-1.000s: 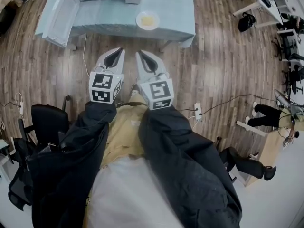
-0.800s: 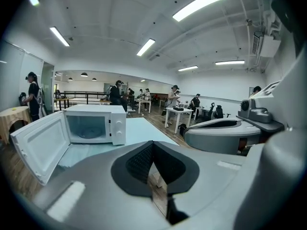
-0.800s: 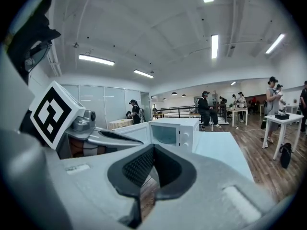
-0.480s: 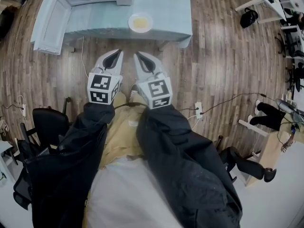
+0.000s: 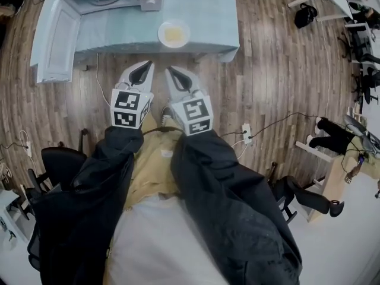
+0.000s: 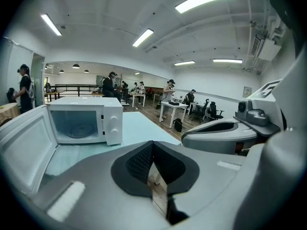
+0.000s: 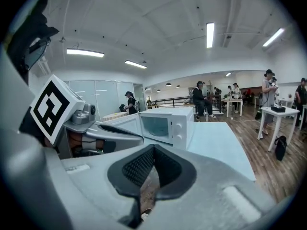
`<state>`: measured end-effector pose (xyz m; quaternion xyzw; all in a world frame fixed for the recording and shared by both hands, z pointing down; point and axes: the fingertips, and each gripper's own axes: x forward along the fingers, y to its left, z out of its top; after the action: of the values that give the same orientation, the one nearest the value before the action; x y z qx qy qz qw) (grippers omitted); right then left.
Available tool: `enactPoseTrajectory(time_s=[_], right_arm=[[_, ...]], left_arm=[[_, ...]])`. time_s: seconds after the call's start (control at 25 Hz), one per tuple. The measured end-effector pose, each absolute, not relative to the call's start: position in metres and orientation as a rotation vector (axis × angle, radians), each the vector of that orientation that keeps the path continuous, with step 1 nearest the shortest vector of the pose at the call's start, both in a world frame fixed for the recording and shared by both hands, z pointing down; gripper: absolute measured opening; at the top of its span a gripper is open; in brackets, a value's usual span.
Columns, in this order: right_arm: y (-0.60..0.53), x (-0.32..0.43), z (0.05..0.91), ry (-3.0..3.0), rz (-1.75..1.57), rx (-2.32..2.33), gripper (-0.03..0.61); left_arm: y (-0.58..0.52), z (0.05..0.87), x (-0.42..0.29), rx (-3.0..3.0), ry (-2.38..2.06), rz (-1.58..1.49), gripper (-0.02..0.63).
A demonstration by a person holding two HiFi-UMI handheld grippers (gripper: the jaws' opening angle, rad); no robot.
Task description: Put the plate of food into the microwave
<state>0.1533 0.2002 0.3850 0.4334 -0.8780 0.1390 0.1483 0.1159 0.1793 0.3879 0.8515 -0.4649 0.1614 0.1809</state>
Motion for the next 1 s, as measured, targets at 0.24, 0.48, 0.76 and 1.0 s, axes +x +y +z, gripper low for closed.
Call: enactPoseTrajectory(time_s=[0.24, 0.48, 0.76, 1.0], right_arm=[[0.146, 0.137, 0.386, -2.464, 0.431, 1.304, -0.003], [0.112, 0.09, 0.398, -2.437, 0.462, 1.253, -0.002], [0.087, 0.045, 0.42, -2.398, 0.542, 1.213, -0.002], [0.083, 0.046, 0.45, -2.344, 0.666, 1.198, -0.002]], left_arm=[[0.123, 0.384, 0.094, 2.434, -1.246, 0.435, 0.0], [0.088, 0.396, 0.054, 2.411, -1.195, 0.464, 0.001], [0.063, 0.426, 0.006, 2.334, -1.168, 0.506, 0.001], [0.059, 0.452, -0.002, 2.273, -1.137, 0.552, 0.0]])
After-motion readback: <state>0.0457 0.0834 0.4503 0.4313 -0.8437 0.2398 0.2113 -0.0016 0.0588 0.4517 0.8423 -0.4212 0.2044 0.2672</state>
